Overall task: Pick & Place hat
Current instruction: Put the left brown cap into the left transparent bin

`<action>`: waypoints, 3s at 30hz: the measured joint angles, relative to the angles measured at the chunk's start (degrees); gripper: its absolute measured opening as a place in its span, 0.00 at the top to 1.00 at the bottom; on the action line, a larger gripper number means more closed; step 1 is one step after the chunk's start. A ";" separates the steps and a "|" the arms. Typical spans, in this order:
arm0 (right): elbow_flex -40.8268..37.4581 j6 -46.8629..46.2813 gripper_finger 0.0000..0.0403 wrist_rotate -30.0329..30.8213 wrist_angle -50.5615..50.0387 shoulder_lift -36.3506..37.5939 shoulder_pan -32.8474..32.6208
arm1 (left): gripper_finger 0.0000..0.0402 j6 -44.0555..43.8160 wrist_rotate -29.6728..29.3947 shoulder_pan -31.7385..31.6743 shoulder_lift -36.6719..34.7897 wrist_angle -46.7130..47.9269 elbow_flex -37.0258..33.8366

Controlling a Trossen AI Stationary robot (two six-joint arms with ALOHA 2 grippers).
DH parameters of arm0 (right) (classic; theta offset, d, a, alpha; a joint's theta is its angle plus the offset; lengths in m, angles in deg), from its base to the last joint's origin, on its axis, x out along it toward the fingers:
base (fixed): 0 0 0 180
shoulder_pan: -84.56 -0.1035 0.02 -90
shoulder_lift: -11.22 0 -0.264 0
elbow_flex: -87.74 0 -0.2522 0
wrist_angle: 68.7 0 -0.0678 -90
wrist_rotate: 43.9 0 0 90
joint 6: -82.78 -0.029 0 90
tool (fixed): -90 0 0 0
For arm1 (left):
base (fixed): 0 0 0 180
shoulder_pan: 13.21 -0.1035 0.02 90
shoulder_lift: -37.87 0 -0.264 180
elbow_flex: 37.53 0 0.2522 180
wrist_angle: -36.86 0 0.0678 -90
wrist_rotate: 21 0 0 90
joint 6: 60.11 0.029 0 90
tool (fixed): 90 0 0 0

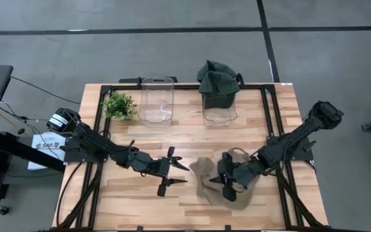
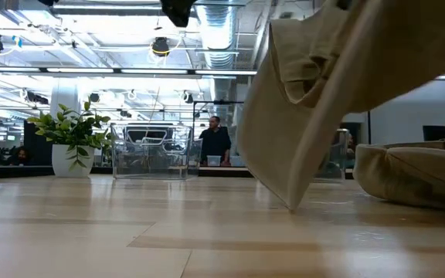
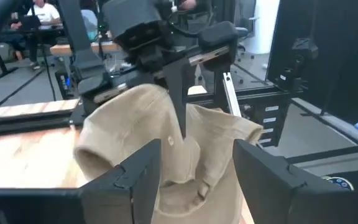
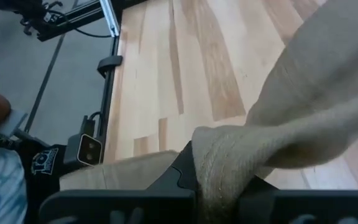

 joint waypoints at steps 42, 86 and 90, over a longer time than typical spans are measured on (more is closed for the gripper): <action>3.72 7.01 1.00 -4.10 -2.20 0.00 1.77 | 0.51 -9.75 16.45 -11.91 7.78 9.13 11.97; 3.82 2.16 0.31 8.48 -15.48 10.31 3.06 | 0.99 -12.01 4.90 -12.07 0.28 24.75 11.79; 3.82 0.82 0.31 15.05 -18.13 13.33 1.96 | 0.99 -11.54 0.40 -12.11 -5.73 29.34 11.79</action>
